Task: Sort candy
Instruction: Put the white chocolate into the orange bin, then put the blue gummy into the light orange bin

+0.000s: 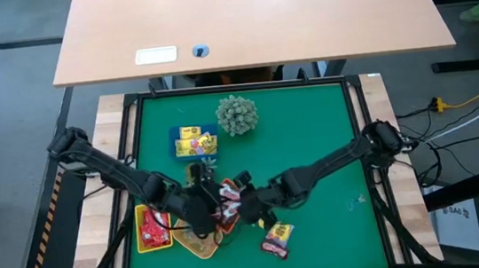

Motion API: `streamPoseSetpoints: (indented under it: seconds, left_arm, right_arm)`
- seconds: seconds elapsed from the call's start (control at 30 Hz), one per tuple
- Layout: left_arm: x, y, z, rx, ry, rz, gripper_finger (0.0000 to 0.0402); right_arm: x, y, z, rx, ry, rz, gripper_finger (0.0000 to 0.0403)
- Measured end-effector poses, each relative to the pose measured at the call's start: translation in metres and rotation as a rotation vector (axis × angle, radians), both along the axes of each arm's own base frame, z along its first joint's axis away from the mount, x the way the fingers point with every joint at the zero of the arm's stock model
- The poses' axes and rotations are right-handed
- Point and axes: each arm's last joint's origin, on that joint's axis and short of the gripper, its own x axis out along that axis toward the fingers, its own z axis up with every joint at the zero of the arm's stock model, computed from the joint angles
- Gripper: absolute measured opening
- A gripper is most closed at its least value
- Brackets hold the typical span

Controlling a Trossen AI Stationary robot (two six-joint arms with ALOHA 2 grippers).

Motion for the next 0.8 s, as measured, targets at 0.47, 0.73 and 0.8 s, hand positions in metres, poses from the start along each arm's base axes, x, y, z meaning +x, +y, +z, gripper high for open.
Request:
streamPoseSetpoints:
  seconds: [0.47, 0.73, 0.8]
  left_arm:
    - [-0.035, -0.016, -0.008, -0.029, 0.153, 0.053, 0.0163]
    - [-0.041, -0.025, -0.007, -0.029, 0.151, 0.016, 0.0163]
    - [-0.041, -0.025, -0.007, -0.03, 0.151, 0.016, 0.0163]
  right_arm:
    - [0.02, -0.03, 0.008, 0.193, -0.07, 0.037, 0.0088]
    - [0.02, -0.029, 0.008, 0.19, -0.078, 0.035, 0.0184]
    - [0.02, -0.03, 0.008, 0.185, -0.073, 0.024, 0.0205]
